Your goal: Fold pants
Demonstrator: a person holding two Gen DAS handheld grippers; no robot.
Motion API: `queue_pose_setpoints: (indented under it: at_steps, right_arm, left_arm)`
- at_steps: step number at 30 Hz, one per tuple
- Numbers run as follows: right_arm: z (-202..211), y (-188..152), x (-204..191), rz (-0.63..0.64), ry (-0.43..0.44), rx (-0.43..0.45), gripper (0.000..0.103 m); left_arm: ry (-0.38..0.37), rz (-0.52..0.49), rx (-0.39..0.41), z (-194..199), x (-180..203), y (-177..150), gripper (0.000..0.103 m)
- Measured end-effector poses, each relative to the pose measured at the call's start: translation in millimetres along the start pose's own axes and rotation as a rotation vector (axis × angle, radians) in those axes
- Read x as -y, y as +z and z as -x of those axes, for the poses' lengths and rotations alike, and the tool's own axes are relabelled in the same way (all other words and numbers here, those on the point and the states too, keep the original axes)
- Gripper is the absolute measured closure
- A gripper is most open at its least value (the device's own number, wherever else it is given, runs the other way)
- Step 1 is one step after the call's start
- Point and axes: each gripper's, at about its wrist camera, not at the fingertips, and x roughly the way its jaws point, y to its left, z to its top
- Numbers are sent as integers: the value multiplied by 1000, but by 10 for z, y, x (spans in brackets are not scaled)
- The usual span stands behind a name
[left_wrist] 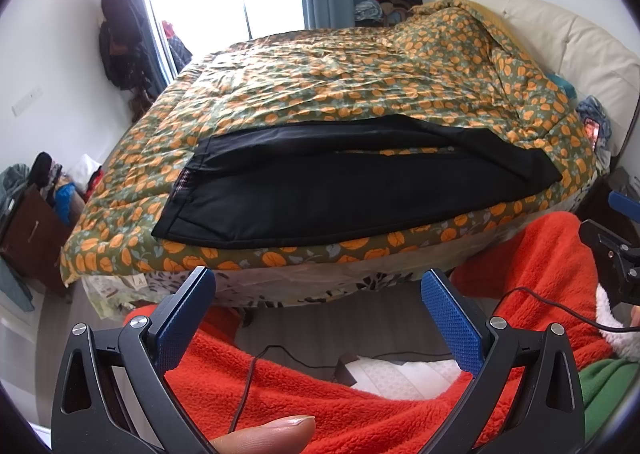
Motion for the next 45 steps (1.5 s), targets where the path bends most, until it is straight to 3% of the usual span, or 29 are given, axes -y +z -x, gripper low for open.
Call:
queue_pose_setpoints:
  at_steps: [45]
  right_arm:
    - [-31,14,-25,-1,6,-11,0]
  left_arm:
    - [-2,0,0,3,-41,0,0]
